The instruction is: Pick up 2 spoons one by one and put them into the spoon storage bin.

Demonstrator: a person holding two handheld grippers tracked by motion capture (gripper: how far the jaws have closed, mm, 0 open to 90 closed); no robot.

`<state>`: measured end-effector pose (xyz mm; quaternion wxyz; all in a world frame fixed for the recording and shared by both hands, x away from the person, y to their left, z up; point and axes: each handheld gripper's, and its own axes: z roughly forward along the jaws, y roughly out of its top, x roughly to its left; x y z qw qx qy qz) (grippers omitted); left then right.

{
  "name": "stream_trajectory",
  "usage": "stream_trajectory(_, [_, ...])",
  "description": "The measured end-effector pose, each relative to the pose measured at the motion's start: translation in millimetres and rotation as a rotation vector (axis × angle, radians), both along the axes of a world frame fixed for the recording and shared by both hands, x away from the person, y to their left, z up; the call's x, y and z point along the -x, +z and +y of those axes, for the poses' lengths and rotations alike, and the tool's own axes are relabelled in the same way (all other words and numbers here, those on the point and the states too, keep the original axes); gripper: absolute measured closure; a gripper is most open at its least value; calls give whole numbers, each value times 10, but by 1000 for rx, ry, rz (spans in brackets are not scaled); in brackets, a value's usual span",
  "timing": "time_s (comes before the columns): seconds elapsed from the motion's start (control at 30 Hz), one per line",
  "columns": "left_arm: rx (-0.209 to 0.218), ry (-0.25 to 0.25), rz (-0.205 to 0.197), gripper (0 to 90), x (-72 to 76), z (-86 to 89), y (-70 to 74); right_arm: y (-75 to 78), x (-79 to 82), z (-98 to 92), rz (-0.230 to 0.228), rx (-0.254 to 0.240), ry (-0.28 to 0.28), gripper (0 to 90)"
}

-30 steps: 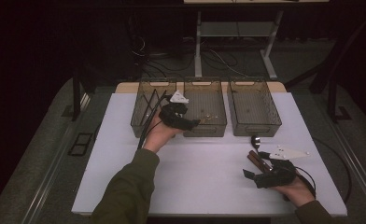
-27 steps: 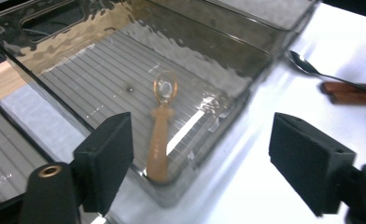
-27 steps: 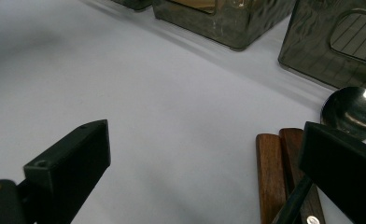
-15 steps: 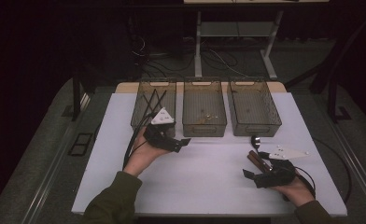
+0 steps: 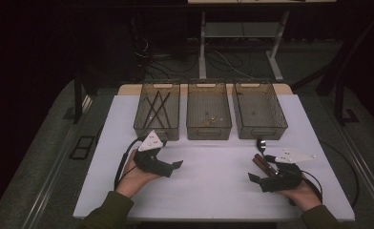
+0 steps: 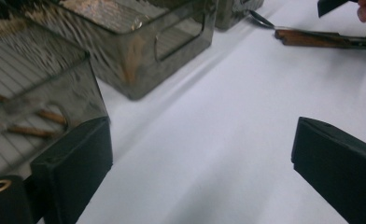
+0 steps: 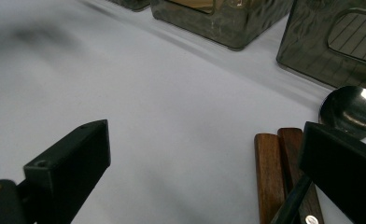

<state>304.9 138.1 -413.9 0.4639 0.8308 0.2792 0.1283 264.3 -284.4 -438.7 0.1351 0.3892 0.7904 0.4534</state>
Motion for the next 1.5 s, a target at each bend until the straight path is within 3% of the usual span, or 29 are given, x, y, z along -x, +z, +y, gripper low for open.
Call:
stream_trajectory(0.2, [29, -3, 19, 0, 130, 110, -77, 17, 5, -6, 1, -2, 3, 25])
stream_trajectory(0.27, [20, -7, 21, 0, 182, 132, -102, 28, -2, -21, 7, -6, -2, 25])
stream_trajectory(0.33, [9, -9, 19, 0, 231, 151, -119, 39, -9, -42, 29, -16, -9, 25])
stream_trajectory(0.47, [36, -4, 27, 0, 313, 206, -146, 94, -33, -107, 75, -23, -27, 25])
stream_trajectory(0.6, [20, -2, 41, 0, 365, 241, -196, 178, -31, -210, 71, -48, -56, 185])
stream_trajectory(0.67, [3, -6, 46, 0, 367, 235, -216, 204, -18, -240, 82, -47, -57, 316])
stream_trajectory(0.9, [-2, -26, 62, 0, 355, 211, -228, 208, -9, -196, 107, 17, -37, 674])
stream_trajectory(1.1, [5, -28, 66, 0, 355, 213, -225, 156, -12, -105, 176, 67, -3, 896])
stream_trajectory(1.33, [8, -31, 69, 0, 356, 212, -224, 92, -7, -34, 234, 118, 10, 898])
stream_trajectory(1.5, [4, -32, 70, 0, 357, 215, -226, 81, 7, -87, 260, 157, 0, 898])
